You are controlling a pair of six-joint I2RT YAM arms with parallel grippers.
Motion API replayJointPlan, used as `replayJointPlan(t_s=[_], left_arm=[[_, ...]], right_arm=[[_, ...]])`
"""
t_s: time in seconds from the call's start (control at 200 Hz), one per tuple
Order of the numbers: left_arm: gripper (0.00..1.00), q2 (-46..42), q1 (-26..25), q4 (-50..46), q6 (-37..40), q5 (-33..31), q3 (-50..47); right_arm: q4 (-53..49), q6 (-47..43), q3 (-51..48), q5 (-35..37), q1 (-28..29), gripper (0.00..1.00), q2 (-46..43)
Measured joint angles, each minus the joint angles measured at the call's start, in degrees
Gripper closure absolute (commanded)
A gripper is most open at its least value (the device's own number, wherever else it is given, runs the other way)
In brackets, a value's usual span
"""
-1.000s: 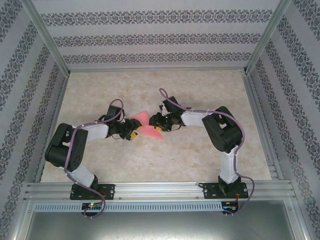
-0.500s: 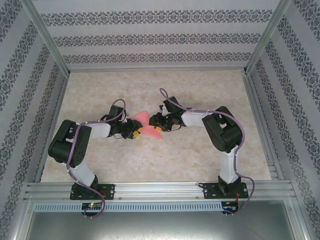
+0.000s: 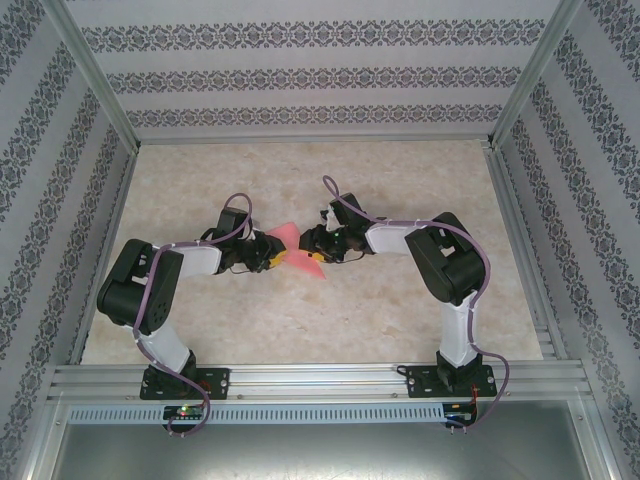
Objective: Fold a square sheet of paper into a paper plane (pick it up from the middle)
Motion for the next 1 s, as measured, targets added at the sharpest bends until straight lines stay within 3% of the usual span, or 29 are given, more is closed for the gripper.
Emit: replayJointPlan(t_s=[0.275,0.39,0.585,0.654,0.734,1.004], left_arm=[[0.91,0.33,0.00,-1.44,0.31,0.02,1.77],[0.92,0.33,0.00,-2.75,0.48,0.00,2.71],[0.92,0.33,-0.04,-5.86,0.50,0.00,3.69],[0.92,0.33,-0.04,-6.49,0.50,0.00,4.09],[0.92,0.33,-0.04,-7.43,0.48,-0.02,4.66],[0.92,0.33,-0.46,-8.79,0.44,0.00,5.92]], right_arm=[[3.28,-2.51,-1.70,-0.37,0.00,0.32,-1.64],[3.15,-7.10,-3.13,1.40,-0.26,0.28,-4.81],[2.75,-20.48,-7.02,8.72,-0.20,0.30,-13.33],[2.95,-25.64,-8.98,12.20,0.59,0.38,-15.69],[3.17,-32.98,-11.28,15.41,2.54,0.44,-17.44],[4.20,-51.82,-13.29,26.18,12.70,0.44,-17.84]])
